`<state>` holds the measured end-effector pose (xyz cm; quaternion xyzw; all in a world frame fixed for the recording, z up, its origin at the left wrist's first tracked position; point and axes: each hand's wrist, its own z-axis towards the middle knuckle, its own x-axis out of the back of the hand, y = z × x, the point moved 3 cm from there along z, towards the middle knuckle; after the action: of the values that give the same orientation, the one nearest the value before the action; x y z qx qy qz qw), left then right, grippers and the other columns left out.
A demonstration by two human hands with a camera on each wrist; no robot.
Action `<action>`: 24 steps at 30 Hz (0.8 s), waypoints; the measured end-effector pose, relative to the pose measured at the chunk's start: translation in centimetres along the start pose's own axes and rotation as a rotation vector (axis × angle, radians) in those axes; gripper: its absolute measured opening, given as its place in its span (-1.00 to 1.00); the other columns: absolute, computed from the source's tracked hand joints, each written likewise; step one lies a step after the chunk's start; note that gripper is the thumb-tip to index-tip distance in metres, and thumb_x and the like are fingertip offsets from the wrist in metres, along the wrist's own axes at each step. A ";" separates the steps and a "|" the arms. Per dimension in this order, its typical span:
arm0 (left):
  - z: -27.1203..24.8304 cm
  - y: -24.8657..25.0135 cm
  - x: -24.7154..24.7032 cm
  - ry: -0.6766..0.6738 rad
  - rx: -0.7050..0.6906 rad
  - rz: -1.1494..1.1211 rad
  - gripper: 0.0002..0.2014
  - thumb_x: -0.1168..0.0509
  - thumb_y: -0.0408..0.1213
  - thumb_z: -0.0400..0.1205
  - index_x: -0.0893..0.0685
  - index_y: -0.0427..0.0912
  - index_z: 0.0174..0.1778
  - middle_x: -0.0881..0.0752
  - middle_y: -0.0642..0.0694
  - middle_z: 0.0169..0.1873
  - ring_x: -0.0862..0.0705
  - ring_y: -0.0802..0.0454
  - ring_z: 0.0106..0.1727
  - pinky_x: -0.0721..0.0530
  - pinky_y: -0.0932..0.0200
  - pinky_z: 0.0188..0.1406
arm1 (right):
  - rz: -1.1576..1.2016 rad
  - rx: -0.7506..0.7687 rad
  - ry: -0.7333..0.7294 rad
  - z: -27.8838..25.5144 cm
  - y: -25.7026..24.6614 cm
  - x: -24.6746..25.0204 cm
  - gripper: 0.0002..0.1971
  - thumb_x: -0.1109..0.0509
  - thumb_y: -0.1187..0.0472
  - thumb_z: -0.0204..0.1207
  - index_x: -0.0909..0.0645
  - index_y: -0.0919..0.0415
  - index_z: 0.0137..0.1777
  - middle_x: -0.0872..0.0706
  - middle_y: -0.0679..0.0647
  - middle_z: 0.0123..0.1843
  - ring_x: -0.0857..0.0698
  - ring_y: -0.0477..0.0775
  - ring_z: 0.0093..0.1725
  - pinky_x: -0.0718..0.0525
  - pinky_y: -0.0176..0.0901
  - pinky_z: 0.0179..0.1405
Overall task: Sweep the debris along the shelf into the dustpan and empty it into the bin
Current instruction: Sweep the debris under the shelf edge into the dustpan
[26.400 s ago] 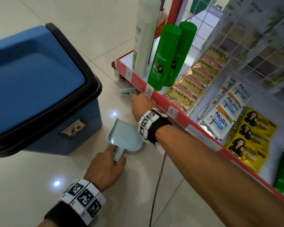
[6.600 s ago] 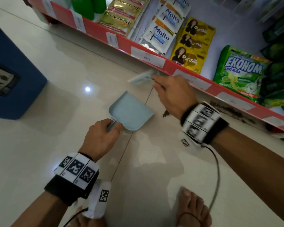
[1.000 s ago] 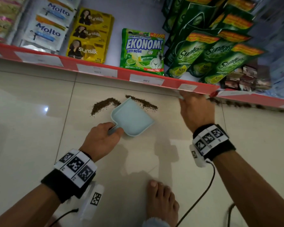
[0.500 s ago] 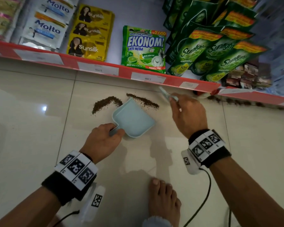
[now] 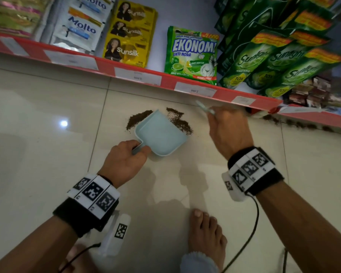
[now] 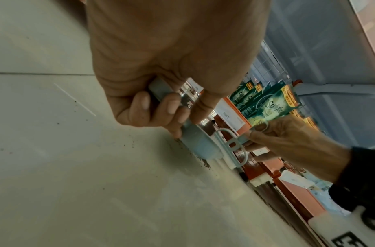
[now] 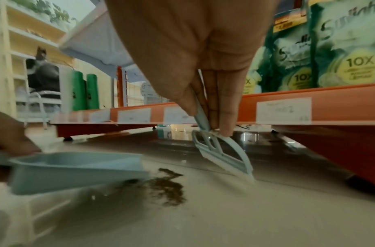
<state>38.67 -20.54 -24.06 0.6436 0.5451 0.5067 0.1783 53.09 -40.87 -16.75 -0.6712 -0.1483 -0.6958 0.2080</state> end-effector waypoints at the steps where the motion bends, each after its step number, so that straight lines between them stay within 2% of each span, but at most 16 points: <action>1: -0.1 0.0 0.3 0.003 0.008 -0.005 -0.63 -0.29 0.01 0.57 -0.70 -0.30 -0.20 -0.60 -0.05 -0.48 -0.56 -0.03 -0.39 -0.54 0.08 -0.28 | -0.055 -0.057 -0.023 0.8 0.7 -0.1 -0.76 -0.19 0.24 0.72 -0.67 0.32 -0.03 -0.68 0.25 -0.22 -0.70 0.35 -0.23 -0.57 0.05 -0.23; 4: -0.3 0.2 1.1 0.020 0.035 -0.027 -0.50 -0.26 0.11 0.45 -0.72 -0.32 -0.12 -0.63 -0.10 -0.44 -0.60 -0.06 -0.34 -0.59 0.02 -0.22 | -0.136 -0.186 -0.096 2.4 2.0 -1.3 -0.73 -0.14 0.22 0.73 -0.65 0.33 0.12 -0.71 0.38 0.03 -0.69 0.48 0.05 -0.63 0.19 0.02; 6: -0.4 0.4 1.4 0.028 0.045 -0.047 -0.43 -0.20 0.14 0.37 -0.72 -0.35 -0.10 -0.63 -0.11 -0.43 -0.59 -0.08 -0.34 -0.58 0.00 -0.21 | -0.139 -0.169 -0.113 2.8 1.4 -2.2 -0.73 -0.14 0.23 0.73 -0.64 0.30 0.19 -0.72 0.37 0.10 -0.70 0.48 0.08 -0.65 0.22 0.06; 9: -0.6 0.3 1.8 0.027 0.040 -0.063 -0.40 -0.20 0.15 0.36 -0.71 -0.38 -0.08 -0.62 -0.13 -0.43 -0.58 -0.08 -0.34 -0.62 -0.07 -0.18 | -0.070 -0.043 -0.103 2.8 -0.5 -3.1 -0.72 -0.19 0.27 0.71 -0.62 0.24 0.33 -0.74 0.29 0.19 -0.74 0.39 0.06 -0.67 0.12 0.04; 11: -0.7 0.1 2.0 0.038 0.039 -0.057 -0.41 -0.21 0.16 0.38 -0.71 -0.37 -0.08 -0.64 -0.15 -0.41 -0.61 -0.10 -0.31 -0.67 -0.15 -0.08 | 0.018 0.076 -0.124 2.4 -2.0 -3.3 -0.72 -0.21 0.28 0.72 -0.66 0.30 0.31 -0.73 0.28 0.18 -0.76 0.35 0.01 -0.72 0.09 0.03; 13: -0.9 -0.2 2.3 0.044 0.034 -0.042 -0.44 -0.22 0.16 0.42 -0.72 -0.34 -0.10 -0.69 -0.22 -0.37 -0.67 -0.17 -0.26 -0.68 -0.13 -0.05 | 0.139 0.173 -0.149 1.7 -3.1 -3.1 -0.72 -0.23 0.24 0.72 -0.68 0.33 0.27 -0.71 0.26 0.16 -0.74 0.35 0.00 -0.71 0.15 0.03; 15: -0.9 -0.4 2.5 0.059 0.035 -0.025 -0.45 -0.22 0.17 0.44 -0.73 -0.31 -0.11 -0.75 -0.27 -0.30 -0.72 -0.20 -0.17 -0.67 -0.11 -0.04 | 0.219 0.210 -0.083 1.0 -3.1 -2.2 -0.73 -0.26 0.23 0.71 -0.70 0.32 0.25 -0.74 0.24 0.14 -0.75 0.32 -0.03 -0.72 0.14 0.00; 18: -1.0 -0.7 3.0 0.095 0.057 -0.021 -0.51 -0.26 0.11 0.49 -0.73 -0.32 -0.10 -0.75 -0.30 -0.25 -0.71 -0.22 -0.14 -0.67 -0.11 -0.01 | 0.124 0.126 0.044 1.0 -1.1 -1.3 -0.76 -0.27 0.24 0.70 -0.71 0.30 0.20 -0.80 0.26 -0.06 -0.73 0.23 -0.26 -0.65 -0.06 -0.27; 19: -0.9 -0.9 3.2 0.105 0.064 -0.022 -0.51 -0.27 0.10 0.49 -0.73 -0.34 -0.09 -0.75 -0.32 -0.24 -0.70 -0.21 -0.17 -0.67 -0.11 -0.01 | 0.058 0.062 0.035 1.4 -0.1 -1.3 -0.77 -0.26 0.24 0.70 -0.70 0.28 0.19 -0.79 0.28 -0.12 -0.73 0.28 -0.26 -0.64 -0.04 -0.29; 22: -1.1 -1.1 3.6 0.115 0.048 -0.026 -0.51 -0.26 0.07 0.49 -0.71 -0.38 -0.09 -0.75 -0.36 -0.24 -0.67 -0.21 -0.23 -0.67 -0.14 -0.05 | -0.077 -0.092 -0.043 2.5 1.4 -2.0 -0.78 -0.22 0.27 0.68 -0.63 0.23 0.23 -0.75 0.36 0.00 -0.73 0.47 -0.05 -0.72 0.21 -0.09; 24: -1.1 -1.0 3.6 0.113 0.035 -0.007 -0.57 -0.29 -0.01 0.56 -0.71 -0.40 -0.08 -0.74 -0.38 -0.25 -0.65 -0.24 -0.26 -0.65 -0.09 -0.13 | -0.078 -0.112 -0.072 3.1 1.1 -2.9 -0.75 -0.21 0.29 0.67 -0.61 0.21 0.27 -0.74 0.37 0.07 -0.71 0.50 0.02 -0.71 0.24 -0.01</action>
<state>36.78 -17.39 -22.75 0.6151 0.5651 0.5322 0.1378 56.35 -40.12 -19.54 -0.7001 -0.1426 -0.6861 0.1371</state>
